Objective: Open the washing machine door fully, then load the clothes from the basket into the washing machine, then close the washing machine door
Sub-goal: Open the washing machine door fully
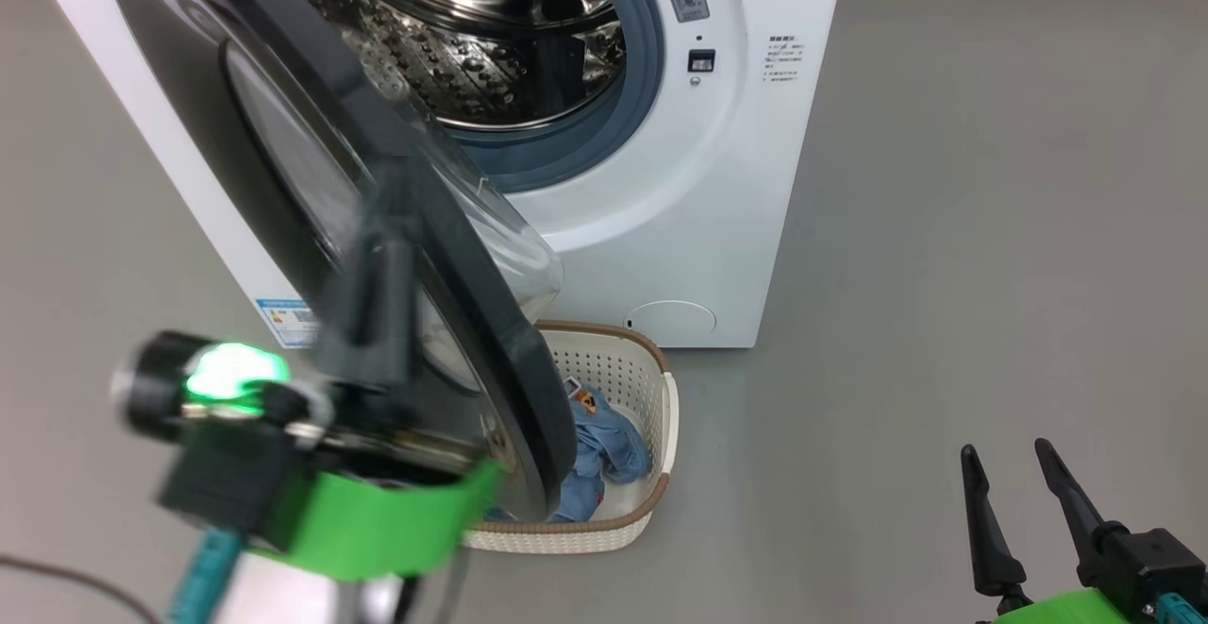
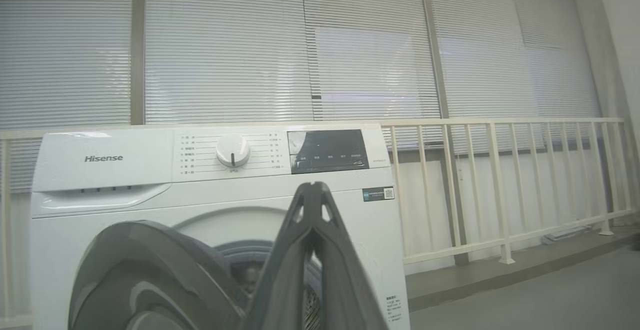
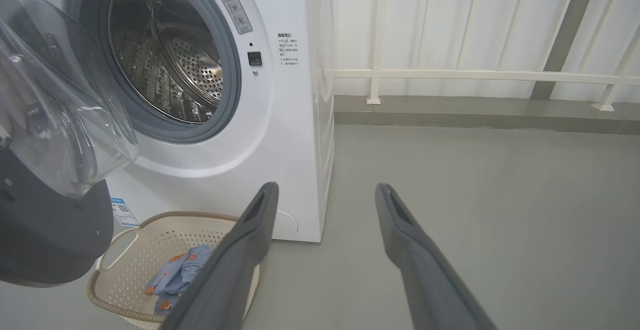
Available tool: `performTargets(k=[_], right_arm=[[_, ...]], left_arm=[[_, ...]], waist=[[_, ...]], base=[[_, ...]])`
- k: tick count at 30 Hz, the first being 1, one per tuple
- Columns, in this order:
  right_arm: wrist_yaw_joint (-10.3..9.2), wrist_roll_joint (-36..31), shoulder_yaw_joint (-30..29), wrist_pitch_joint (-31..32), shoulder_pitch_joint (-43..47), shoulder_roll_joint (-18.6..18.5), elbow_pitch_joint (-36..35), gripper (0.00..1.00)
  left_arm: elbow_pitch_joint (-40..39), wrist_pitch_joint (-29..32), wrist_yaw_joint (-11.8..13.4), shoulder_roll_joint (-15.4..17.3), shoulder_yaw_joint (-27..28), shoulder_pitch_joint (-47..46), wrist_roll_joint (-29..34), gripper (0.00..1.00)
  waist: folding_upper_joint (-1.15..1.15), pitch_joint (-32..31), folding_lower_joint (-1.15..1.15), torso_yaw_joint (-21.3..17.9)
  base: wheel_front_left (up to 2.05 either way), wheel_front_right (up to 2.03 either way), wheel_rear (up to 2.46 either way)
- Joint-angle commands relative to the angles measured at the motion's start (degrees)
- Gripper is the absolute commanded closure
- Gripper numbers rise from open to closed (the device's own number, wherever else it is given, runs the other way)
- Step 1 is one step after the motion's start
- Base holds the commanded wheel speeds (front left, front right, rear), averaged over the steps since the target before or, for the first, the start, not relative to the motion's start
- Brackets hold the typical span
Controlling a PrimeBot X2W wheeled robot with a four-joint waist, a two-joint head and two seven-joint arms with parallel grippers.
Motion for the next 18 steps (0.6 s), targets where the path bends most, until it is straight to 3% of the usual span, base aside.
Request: performTargets(k=[1,3,12,18], right_arm=[[0.25,0.23,1.53,-0.05,-2.28,-0.66,-1.36,0.00],[0.25,0.38,1.75,-0.02,-2.39,-0.66,-1.26,0.00],[0.25,1.33,2.42,0.61,-2.33,-0.66,0.34,0.00],[0.25,2.01,3.30,0.58,-2.41,-0.66,1.15,0.00]], left_arm=[[-2.79,1.37,0.12,0.41,-1.06,-1.61,-1.73,1.00],[-3.34,2.04,0.44,0.39,-2.97,-1.47,-3.14,1.00],[0.51,6.08,6.72,0.35,-14.64,-0.73,-14.32,1.00],[7.47,5.87,10.11,0.34,-16.29,-0.44,-17.94,1.00]], waist=[[0.00,0.03,0.00,-0.16],[0.00,0.06,0.00,-0.29],[0.00,-0.29,0.00,-1.93],[0.00,-0.80,0.00,-3.16]], base=[[0.00,0.00,0.00],[0.00,0.00,0.00],[0.00,0.00,0.00],[0.00,0.00,0.00]])
